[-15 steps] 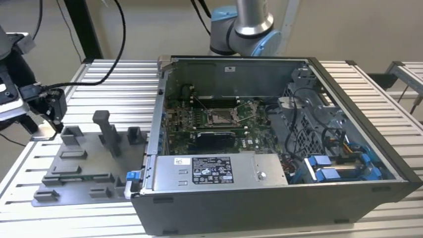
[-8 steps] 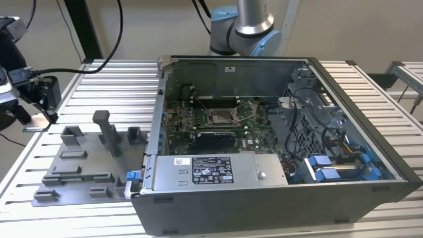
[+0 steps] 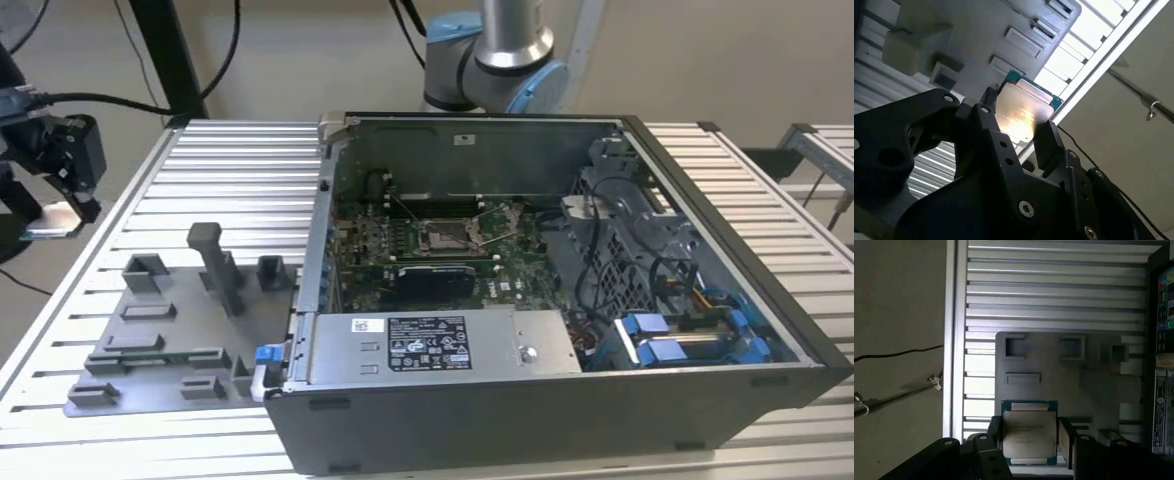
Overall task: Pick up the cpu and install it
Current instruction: 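Place the cpu into insertion slot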
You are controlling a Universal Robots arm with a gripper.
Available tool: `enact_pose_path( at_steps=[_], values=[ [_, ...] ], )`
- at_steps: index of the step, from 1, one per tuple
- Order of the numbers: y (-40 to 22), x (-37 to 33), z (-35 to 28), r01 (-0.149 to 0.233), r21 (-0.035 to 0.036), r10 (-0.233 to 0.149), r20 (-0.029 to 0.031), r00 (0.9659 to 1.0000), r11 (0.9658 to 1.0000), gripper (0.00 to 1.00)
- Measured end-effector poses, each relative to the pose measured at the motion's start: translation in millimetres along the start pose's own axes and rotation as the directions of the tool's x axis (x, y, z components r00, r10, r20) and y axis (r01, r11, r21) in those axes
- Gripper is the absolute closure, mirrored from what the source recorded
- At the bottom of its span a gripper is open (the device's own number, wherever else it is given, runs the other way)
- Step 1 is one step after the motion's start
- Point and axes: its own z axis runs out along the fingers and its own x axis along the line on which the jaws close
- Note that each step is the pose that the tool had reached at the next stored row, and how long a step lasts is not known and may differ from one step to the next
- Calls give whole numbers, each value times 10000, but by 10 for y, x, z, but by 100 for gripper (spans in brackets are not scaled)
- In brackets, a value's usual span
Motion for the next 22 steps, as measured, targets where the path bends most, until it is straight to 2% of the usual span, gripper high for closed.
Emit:
enact_pose_path(
  at_steps=[8,9,17,19,22],
  values=[
    [19,-6,-361,-2,-1,2,1,10000,10000,100],
    [19,-6,-380,-1,2,1,-5,10000,10000,100],
    [19,-17,-381,0,7,0,-7,10000,10000,100],
    [18,-78,-378,0,5,0,-5,10000,10000,100],
    [17,-214,-376,-1,6,1,-7,10000,10000,100]
  ],
)
